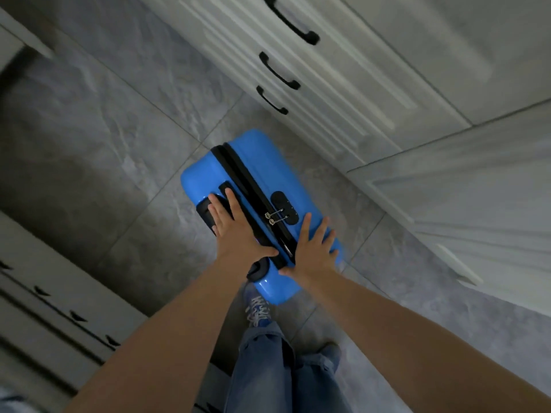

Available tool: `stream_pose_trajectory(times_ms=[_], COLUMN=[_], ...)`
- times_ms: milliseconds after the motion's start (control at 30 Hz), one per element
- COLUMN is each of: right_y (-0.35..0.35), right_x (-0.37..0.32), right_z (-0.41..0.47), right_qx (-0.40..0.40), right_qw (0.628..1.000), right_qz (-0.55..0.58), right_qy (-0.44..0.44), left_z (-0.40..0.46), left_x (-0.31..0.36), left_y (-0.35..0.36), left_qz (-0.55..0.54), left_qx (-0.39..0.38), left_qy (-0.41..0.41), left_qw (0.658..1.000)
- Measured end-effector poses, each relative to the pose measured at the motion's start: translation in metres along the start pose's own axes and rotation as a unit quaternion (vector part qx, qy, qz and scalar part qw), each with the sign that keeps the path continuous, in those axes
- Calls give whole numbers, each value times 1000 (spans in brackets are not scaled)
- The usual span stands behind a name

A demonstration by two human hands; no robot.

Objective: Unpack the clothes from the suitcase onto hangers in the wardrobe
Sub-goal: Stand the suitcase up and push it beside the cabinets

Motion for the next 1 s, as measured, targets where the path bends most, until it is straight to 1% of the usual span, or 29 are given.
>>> stream_pose_trajectory(times_ms=[67,167,267,300,433,567,633,767,867,1000], right_y=[-6,-18,-34,-43,-77,-103,-112,-143,-163,-184], right_x=[-33,-78,-111,-123,-149,-180,-195,-244,-280,-318], right_z=[7,17,28,36,62,84,93,126,144,163], right_qx=[1,-8,-12,-7,-9,-1,0,19,12,16], right_qw=[1000,1000,999,998,994,989,986,982,981,981], right_qz=[-14,-24,-34,-49,-93,-120,-131,-125,-129,-129], right_qy=[-7,-16,-26,-36,-63,-85,-100,-137,-146,-147], left_z=[17,43,69,78,94,107,122,171,204,244], left_x=[-15,-36,-48,-52,-57,-63,-67,-74,-80,-89], left_y=[-28,-63,-86,-96,-110,-120,-130,-173,-203,-240], left_qz=[4,19,20,16,-26,-81,-83,-89,-77,-68], left_qx=[25,35,39,51,94,135,132,136,124,113], left_qy=[18,28,22,15,7,-32,-46,-66,-78,-73], left_qw=[1000,999,999,998,995,987,987,985,986,989])
Point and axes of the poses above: each hand's wrist, its own z-axis towards the middle knuckle, its own y-axis out of the palm, x = y × z, the point moved 6 cm from there along z, towards the middle knuckle, and after that the axes turned 9 degrees about x, right-handed, at the moved point
